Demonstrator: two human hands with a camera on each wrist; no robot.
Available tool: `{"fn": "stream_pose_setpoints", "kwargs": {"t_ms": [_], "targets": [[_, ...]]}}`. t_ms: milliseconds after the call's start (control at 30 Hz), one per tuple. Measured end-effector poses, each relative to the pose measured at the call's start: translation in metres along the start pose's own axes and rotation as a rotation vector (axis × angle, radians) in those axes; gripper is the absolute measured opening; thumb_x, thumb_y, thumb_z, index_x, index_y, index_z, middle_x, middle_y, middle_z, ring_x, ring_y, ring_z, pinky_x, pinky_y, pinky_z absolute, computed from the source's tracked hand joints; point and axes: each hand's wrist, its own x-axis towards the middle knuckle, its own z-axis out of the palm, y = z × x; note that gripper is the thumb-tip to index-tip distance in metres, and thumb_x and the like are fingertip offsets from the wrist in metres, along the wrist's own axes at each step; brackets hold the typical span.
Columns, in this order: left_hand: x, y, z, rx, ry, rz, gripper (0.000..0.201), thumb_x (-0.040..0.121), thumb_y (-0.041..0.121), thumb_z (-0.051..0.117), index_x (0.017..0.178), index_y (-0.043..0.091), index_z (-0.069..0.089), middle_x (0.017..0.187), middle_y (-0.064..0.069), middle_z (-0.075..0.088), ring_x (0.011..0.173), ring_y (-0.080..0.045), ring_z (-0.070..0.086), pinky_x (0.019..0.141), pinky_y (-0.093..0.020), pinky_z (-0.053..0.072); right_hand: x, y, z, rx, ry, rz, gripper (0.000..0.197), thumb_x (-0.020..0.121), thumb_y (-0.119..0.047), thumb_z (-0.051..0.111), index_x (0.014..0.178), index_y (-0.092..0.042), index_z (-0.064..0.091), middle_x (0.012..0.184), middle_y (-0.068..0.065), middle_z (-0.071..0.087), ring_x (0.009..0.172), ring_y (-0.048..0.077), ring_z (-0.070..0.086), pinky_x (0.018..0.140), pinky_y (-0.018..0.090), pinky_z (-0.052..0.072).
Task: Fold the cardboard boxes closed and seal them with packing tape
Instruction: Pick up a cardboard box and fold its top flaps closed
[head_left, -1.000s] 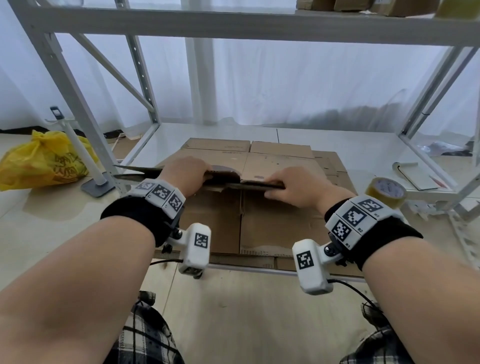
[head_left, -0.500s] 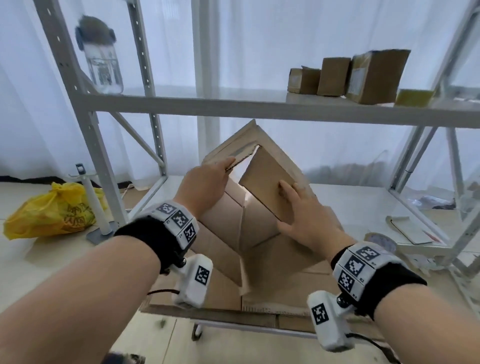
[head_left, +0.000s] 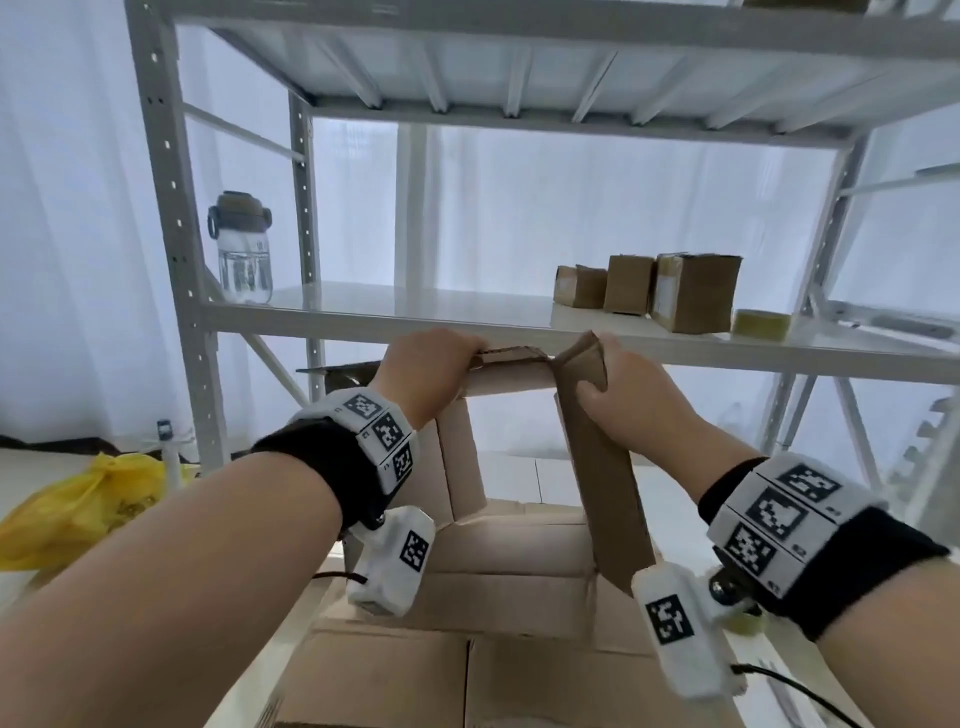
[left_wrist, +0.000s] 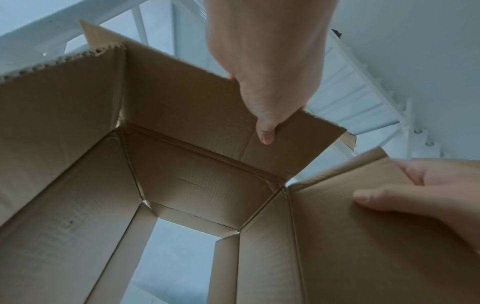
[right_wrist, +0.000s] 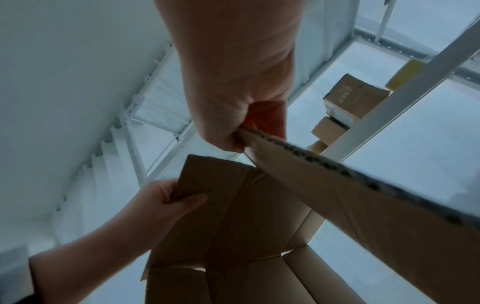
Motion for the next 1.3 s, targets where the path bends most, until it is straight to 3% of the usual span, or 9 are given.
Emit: {"fn": "stream_pose_setpoints", "kwargs": {"t_ms": [267,400,533,700,800,967,1100,1167,1300], "targets": [[-0.007,0.015,0.006,-0.131,-0.06,0.146,0.057,0.089,-0.005,0.039,0.131,0.031,0.051,0.12,0.003,0.061,0.108,-0.021,0.056,0.088,-0.031,0.043,-0.008,-0.008,-0.002,0.045,-0.087,-0.006,0.071,0.084,-0.007,0.049,0.147,-0.031,0.027,0.097,0.01,0.064,0.081,0.023,0.06,0.074,0.035,0.053],[-0.011,0.015,-0.006,-0.095,-0.025,0.168,0.056,0.09,-0.004,0.038,0.136,0.025,0.048,0.125,-0.003,0.06,0.114,-0.024,0.053,0.094,-0.033,0.04,-0.008,-0.018,-0.01,0.119,-0.084,0.011,0.043,0.086,-0.01,0.051,0.125,-0.028,0.051,0.081,-0.002,0.058,0.063,0.013,0.057,0.058,0.023,0.049],[0.005,0.028,-0.029,-0.114,0.132,0.211,0.042,0.09,0.0,0.048,0.125,0.02,0.057,0.111,-0.003,0.067,0.101,-0.026,0.059,0.088,-0.038,0.044,0.005,-0.041,-0.036,0.17,0.064,0.001,0.016,0.085,-0.017,0.052,0.101,-0.019,0.055,0.076,0.001,0.06,0.063,0.023,0.065,0.065,0.04,0.059],[0.036,0.03,-0.075,-0.035,0.197,0.269,0.037,0.091,0.002,0.047,0.117,0.023,0.062,0.103,0.002,0.068,0.096,-0.022,0.059,0.088,-0.035,0.039,0.02,-0.06,-0.071,0.301,0.194,0.074,0.011,0.082,-0.008,0.052,0.091,-0.011,0.058,0.072,0.002,0.055,0.061,0.026,0.065,0.061,0.045,0.06],[0.033,0.028,-0.084,-0.017,0.11,0.245,0.041,0.096,0.006,0.04,0.124,0.029,0.058,0.108,0.005,0.065,0.107,-0.02,0.053,0.092,-0.036,0.03,0.022,-0.06,-0.064,0.194,0.212,0.064,0.007,0.083,-0.007,0.055,0.086,-0.011,0.059,0.07,0.001,0.055,0.06,0.017,0.059,0.063,0.04,0.06],[0.011,0.03,-0.083,0.019,-0.036,0.204,0.041,0.098,0.02,0.042,0.137,0.033,0.044,0.13,0.004,0.052,0.122,-0.021,0.039,0.1,-0.04,0.023,0.023,-0.048,-0.039,-0.032,0.183,0.042,0.006,0.079,-0.005,0.054,0.075,-0.006,0.058,0.078,0.011,0.059,0.068,0.029,0.062,0.058,0.037,0.055],[-0.011,0.029,-0.09,-0.031,-0.076,0.199,0.05,0.097,0.043,0.043,0.144,0.029,0.033,0.143,0.001,0.036,0.13,-0.022,0.032,0.107,-0.039,0.022,0.02,-0.036,-0.035,0.006,0.27,0.139,0.007,0.082,-0.004,0.052,0.078,-0.003,0.058,0.071,0.008,0.055,0.07,0.026,0.055,0.048,0.025,0.032],[-0.02,0.032,-0.095,-0.117,-0.135,0.191,0.054,0.096,0.05,0.038,0.144,0.025,0.035,0.143,-0.001,0.038,0.13,-0.02,0.036,0.107,-0.037,0.027,0.021,-0.031,-0.04,0.08,0.326,0.217,0.008,0.082,-0.002,0.05,0.079,-0.002,0.058,0.07,0.006,0.051,0.072,0.025,0.054,0.056,0.028,0.039],[-0.029,0.047,-0.102,-0.349,-0.5,0.137,0.076,0.087,0.066,0.04,0.146,0.019,0.031,0.139,0.002,0.048,0.125,-0.015,0.047,0.099,-0.027,0.038,0.02,-0.03,-0.048,0.268,0.379,0.337,0.011,0.072,0.001,0.046,0.068,-0.009,0.051,0.073,0.011,0.059,0.077,0.033,0.065,0.073,0.045,0.058]]}}
